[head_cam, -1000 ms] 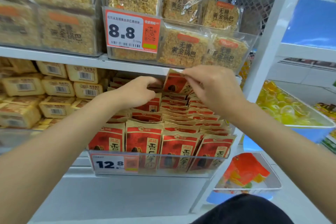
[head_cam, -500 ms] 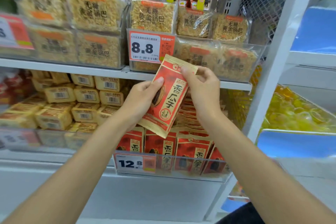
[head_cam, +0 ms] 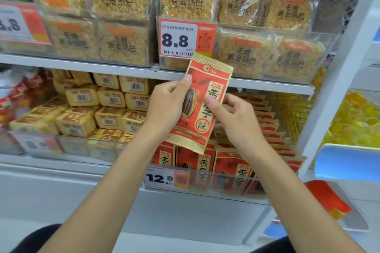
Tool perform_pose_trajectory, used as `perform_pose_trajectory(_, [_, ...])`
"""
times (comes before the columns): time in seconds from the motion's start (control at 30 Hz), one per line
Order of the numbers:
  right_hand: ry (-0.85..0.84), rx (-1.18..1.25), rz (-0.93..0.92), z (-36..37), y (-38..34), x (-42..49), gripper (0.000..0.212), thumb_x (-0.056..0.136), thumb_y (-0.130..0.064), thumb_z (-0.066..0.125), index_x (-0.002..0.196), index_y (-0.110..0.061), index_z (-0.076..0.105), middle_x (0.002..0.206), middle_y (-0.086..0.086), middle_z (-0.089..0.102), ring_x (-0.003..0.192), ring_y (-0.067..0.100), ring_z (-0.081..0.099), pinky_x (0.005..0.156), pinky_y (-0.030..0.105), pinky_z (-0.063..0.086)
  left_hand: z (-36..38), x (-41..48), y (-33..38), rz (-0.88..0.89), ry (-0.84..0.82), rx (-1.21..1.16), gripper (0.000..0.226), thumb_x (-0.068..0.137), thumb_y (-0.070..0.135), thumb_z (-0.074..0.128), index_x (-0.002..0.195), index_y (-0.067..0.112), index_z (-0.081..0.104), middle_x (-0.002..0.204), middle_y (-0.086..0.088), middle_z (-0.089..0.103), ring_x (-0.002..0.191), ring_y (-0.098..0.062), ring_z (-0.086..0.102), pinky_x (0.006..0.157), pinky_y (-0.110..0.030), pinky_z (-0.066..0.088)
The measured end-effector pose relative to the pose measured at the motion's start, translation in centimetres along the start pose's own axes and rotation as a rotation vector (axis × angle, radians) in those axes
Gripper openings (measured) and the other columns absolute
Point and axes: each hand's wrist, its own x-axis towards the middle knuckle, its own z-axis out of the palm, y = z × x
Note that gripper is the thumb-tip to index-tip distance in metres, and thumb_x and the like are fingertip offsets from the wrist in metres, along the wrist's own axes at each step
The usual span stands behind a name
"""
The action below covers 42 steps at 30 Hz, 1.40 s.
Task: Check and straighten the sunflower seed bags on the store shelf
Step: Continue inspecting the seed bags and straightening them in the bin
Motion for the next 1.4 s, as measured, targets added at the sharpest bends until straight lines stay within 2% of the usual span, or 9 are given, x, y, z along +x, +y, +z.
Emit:
perform_pose_trajectory(0.23, [-0.118,-0.043,0.030,-0.9,0.2,-1.4,0.036,0.082,-0.030,0.072,0.112,-0.015,0.059,0.095,0.001,0.077,0.089,0.025,0.074,0.076,0.048,0.057,1.1,-1.1,0.2,-0.096,0.130,-0.194,0.045,0.100,0.042,0.050,0.081,0.010,0.074,0.083,-0.011,0.076,0.083,-0.033,0.073,0.081,-0.050,0.059])
perform_pose_trajectory(0.37, [-0.162,-0.038,-0.014,-1.1,-0.3,-1.6,0.044,0.080,-0.028,0.074,0.119,-0.018,0.055,0.099,0.001,0.076,0.092,0.016,0.073,0.080,0.038,0.059,1.2,-1.5,0.3,-0.127,0.148,-0.264,0.043,0.101,0.044,0.048,0.087,0.012,0.073,0.085,-0.006,0.077,0.081,-0.024,0.075,0.075,-0.039,0.061])
perform_pose_trajectory(0.53, [-0.272,-0.118,-0.027,-1.3,-0.7,-1.8,0.047,0.085,-0.006,0.072,0.122,-0.024,0.051,0.092,-0.001,0.077,0.075,0.007,0.072,0.063,0.017,0.052,0.7,-1.5,0.2,-0.119,0.210,-0.357,0.043,0.103,0.043,0.044,0.086,0.013,0.070,0.085,-0.005,0.077,0.081,-0.022,0.075,0.073,-0.037,0.062])
perform_pose_trajectory(0.67, [-0.261,-0.042,-0.056,-1.0,-0.6,-1.9,0.046,0.085,0.000,0.070,0.120,-0.025,0.052,0.093,0.001,0.077,0.077,0.010,0.072,0.063,0.017,0.052,0.4,-1.7,-0.1,-0.092,0.171,-0.255,0.044,0.103,0.046,0.039,0.090,0.017,0.068,0.087,-0.001,0.077,0.081,-0.014,0.074,0.069,-0.029,0.059])
perform_pose_trajectory(0.83, [-0.092,-0.037,-0.224,-0.6,-0.4,-2.1,0.049,0.086,0.002,0.068,0.123,-0.026,0.056,0.091,-0.001,0.077,0.077,0.021,0.072,0.067,0.028,0.056,0.2,-2.0,0.6,0.078,0.192,-0.084,0.035,0.099,0.043,0.051,0.128,0.026,0.042,0.110,0.004,0.059,0.086,0.006,0.066,0.068,-0.019,0.055])
perform_pose_trajectory(0.97, [0.033,-0.324,-0.424,-0.1,0.1,-2.2,0.056,0.082,-0.016,0.075,0.133,-0.026,0.054,0.089,-0.010,0.065,0.075,0.010,0.058,0.067,0.018,0.045,0.9,-2.9,2.0,0.069,-0.036,-0.195,0.058,0.079,0.058,0.056,0.127,0.026,0.047,0.114,0.001,0.065,0.094,-0.003,0.070,0.084,-0.031,0.058])
perform_pose_trajectory(1.1, [-0.065,-0.389,-0.359,-0.4,0.2,-2.1,0.064,0.079,-0.058,0.061,0.138,-0.041,0.047,0.135,-0.015,0.043,0.130,0.002,0.040,0.101,0.014,0.037,1.2,-3.0,1.6,0.006,-0.107,-0.305,0.058,0.089,0.062,0.051,0.132,0.023,0.051,0.121,-0.001,0.068,0.108,-0.013,0.068,0.096,-0.040,0.054])
perform_pose_trajectory(1.27, [-0.084,-0.160,-0.274,-0.9,0.1,-1.8,0.072,0.083,-0.036,0.075,0.143,-0.041,0.036,0.135,-0.023,0.049,0.121,0.008,0.057,0.095,0.037,0.054,1.6,-3.1,1.2,-0.067,-0.106,-0.412,0.060,0.090,0.053,0.038,0.137,0.018,0.048,0.122,-0.008,0.069,0.108,-0.022,0.069,0.090,-0.044,0.056])
perform_pose_trajectory(1.4, [-0.053,-0.245,-0.266,-0.9,0.3,-1.8,0.085,0.078,-0.032,0.081,0.145,-0.042,0.028,0.130,-0.030,0.049,0.119,0.001,0.056,0.095,0.034,0.053,1.8,-3.3,1.1,-0.097,-0.064,-0.355,0.041,0.106,0.039,0.030,0.129,0.016,0.055,0.112,-0.007,0.073,0.100,-0.018,0.071,0.079,-0.035,0.059])
